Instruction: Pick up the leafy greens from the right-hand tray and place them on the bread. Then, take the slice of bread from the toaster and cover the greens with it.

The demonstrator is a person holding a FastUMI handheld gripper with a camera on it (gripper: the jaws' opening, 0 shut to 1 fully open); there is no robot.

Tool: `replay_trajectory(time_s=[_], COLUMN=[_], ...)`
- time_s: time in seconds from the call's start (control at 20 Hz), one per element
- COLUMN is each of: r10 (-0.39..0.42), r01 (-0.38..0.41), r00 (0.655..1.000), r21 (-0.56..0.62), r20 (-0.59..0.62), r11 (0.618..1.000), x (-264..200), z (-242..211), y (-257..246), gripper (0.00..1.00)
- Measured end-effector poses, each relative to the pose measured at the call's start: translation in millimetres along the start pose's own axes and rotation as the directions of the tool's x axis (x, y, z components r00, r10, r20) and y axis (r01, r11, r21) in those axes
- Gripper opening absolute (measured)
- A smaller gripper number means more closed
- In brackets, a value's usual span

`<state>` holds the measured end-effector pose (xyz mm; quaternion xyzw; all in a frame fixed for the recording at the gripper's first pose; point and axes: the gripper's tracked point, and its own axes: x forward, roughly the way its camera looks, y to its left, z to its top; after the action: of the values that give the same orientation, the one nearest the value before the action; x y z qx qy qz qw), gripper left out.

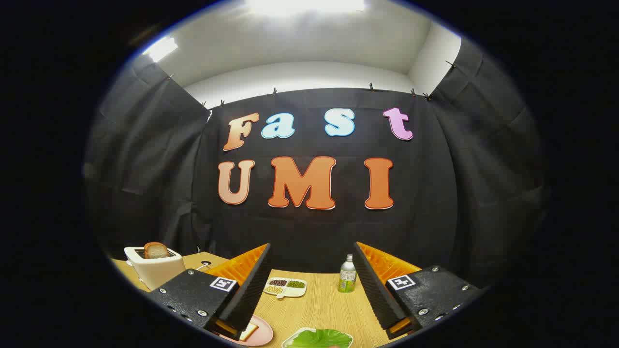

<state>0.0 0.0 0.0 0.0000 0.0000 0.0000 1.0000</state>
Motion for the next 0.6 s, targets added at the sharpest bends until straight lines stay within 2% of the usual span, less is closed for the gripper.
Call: replay_trajectory(time_s=[0.6], r10=[-0.001], r01=[0.001], r00=[1.0], r21=[0.009], r20=[-0.012], r11=[1.0], x=[0.6], z=[1.5], y=[3.4], gripper=[0.98])
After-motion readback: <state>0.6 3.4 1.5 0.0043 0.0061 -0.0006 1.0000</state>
